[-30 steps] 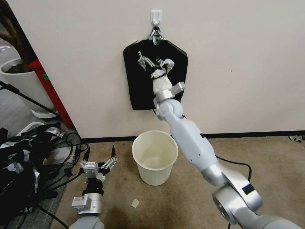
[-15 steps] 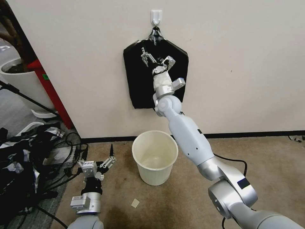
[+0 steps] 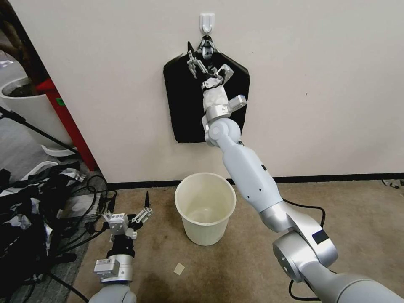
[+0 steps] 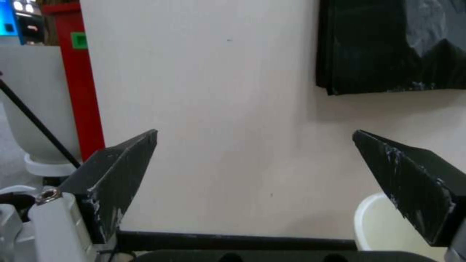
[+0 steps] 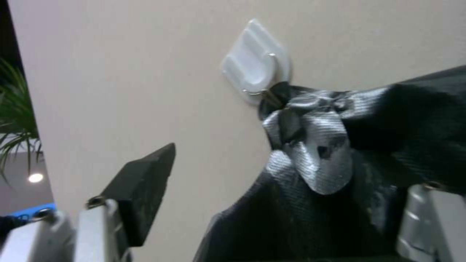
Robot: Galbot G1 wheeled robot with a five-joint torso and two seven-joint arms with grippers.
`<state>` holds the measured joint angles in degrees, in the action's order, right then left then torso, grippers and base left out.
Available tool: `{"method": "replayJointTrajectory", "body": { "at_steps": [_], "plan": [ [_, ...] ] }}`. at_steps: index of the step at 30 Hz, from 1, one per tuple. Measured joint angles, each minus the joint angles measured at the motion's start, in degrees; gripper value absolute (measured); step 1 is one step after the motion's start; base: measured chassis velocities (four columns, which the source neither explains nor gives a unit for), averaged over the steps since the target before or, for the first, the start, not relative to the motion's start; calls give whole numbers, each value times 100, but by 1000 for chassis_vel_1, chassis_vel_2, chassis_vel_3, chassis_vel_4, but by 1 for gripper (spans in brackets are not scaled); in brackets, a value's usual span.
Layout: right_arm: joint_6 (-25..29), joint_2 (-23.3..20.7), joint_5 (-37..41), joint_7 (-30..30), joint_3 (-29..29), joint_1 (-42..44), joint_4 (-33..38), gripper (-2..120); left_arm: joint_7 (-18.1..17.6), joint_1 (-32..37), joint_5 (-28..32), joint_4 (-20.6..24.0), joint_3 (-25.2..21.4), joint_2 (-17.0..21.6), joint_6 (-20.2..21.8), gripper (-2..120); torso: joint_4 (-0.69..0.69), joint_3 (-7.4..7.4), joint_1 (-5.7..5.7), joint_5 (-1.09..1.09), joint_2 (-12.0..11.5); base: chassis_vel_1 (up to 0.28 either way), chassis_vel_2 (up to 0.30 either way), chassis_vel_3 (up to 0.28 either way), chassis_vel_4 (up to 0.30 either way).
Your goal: Place a trash bag onto the trash bin.
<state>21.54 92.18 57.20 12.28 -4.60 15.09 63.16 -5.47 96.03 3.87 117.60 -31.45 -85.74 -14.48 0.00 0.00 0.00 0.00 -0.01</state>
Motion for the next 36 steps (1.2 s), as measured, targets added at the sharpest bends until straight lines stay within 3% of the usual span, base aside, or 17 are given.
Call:
{"method": "replayJointTrajectory", "body": {
  "at_steps": [5,8,12,14,20,23,25,30,31,34,36],
  "plan": [
    [-25,2,140,18,-28,-44,-68,73,-21,9,-32,-5,7,-5,-8,100,0,0,0,0,0,0,0,0,0],
    [-36,0,161,31,-58,-57,-78,61,-34,11,-61,-25,21,-24,-21,100,0,0,0,0,0,0,0,0,0],
    [-37,0,168,32,-71,-64,-78,55,-39,12,-80,-36,36,-42,-30,100,0,0,0,0,0,0,0,0,0],
    [-42,-2,200,32,-81,-65,-46,41,-45,15,-100,-44,51,-62,-39,100,0,0,0,0,0,0,0,0,0],
    [-57,-3,232,33,-67,5,82,22,-55,17,-115,-52,54,-80,-48,100,0,0,0,0,0,0,0,0,0],
    [-64,-3,247,33,-63,28,98,29,-58,20,-126,-57,56,-87,-57,100,0,0,0,0,0,0,0,0,0],
    [-75,-3,276,35,-73,24,52,43,-64,25,-140,-64,65,-95,-70,100,0,0,0,0,0,0,0,0,0],
    [-93,-3,321,60,-114,-55,-60,56,-70,27,-146,-74,67,-96,-76,100,1,0,0,0,0,0,0,0,0],
    [-100,0,330,82,-121,-80,-80,64,-73,27,-147,-82,65,-95,-82,100,2,0,0,0,0,0,0,0,0],
    [-103,0,333,86,-126,-91,-94,67,-80,27,-148,-89,62,-94,-89,100,2,-1,0,0,0,0,0,0,0],
    [-105,-4,334,94,-132,-91,-110,58,-90,19,-148,-96,62,-94,-93,100,0,0,0,0,0,0,0,0,0]
  ]
}}
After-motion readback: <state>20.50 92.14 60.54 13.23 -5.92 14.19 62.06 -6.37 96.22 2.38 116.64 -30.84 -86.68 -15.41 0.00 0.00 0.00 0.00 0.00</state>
